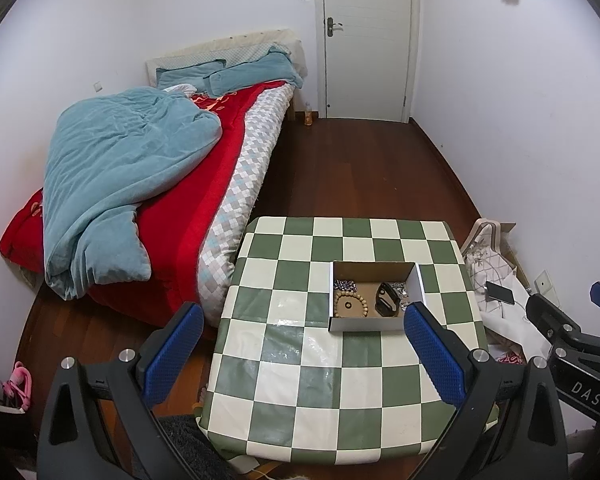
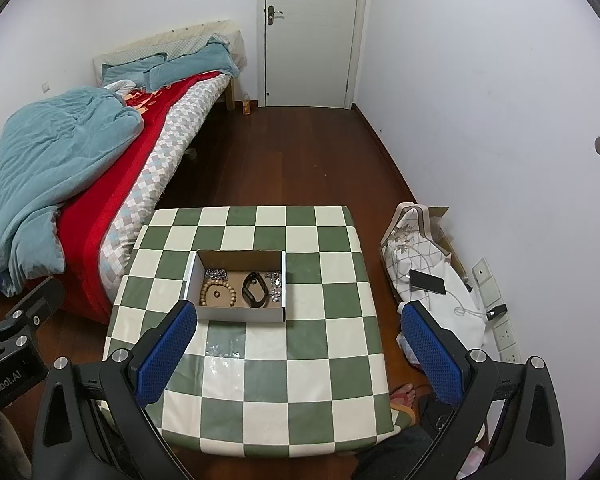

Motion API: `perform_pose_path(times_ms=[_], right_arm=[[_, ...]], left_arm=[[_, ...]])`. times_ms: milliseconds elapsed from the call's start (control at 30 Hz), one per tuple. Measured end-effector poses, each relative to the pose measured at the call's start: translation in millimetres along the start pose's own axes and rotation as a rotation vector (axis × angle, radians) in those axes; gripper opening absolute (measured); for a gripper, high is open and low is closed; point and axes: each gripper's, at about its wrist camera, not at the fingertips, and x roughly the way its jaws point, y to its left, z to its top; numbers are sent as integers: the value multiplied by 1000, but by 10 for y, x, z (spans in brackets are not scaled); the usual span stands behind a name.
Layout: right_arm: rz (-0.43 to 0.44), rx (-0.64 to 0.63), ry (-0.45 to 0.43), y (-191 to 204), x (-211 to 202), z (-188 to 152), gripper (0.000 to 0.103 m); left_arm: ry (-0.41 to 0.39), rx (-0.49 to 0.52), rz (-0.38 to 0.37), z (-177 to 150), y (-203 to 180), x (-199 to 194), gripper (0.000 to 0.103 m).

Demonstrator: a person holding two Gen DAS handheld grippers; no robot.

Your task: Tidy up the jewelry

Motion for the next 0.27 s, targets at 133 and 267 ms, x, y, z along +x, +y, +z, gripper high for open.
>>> perform_pose_path(times_ms=[133,267], right_arm=[[0,0,0,2,1,-1,103],[-1,0,0,3,-1,-2,103]], left_arm=[[-1,-1,3,1,3,-5,103],[1,-2,2,-2,12,-5,103]])
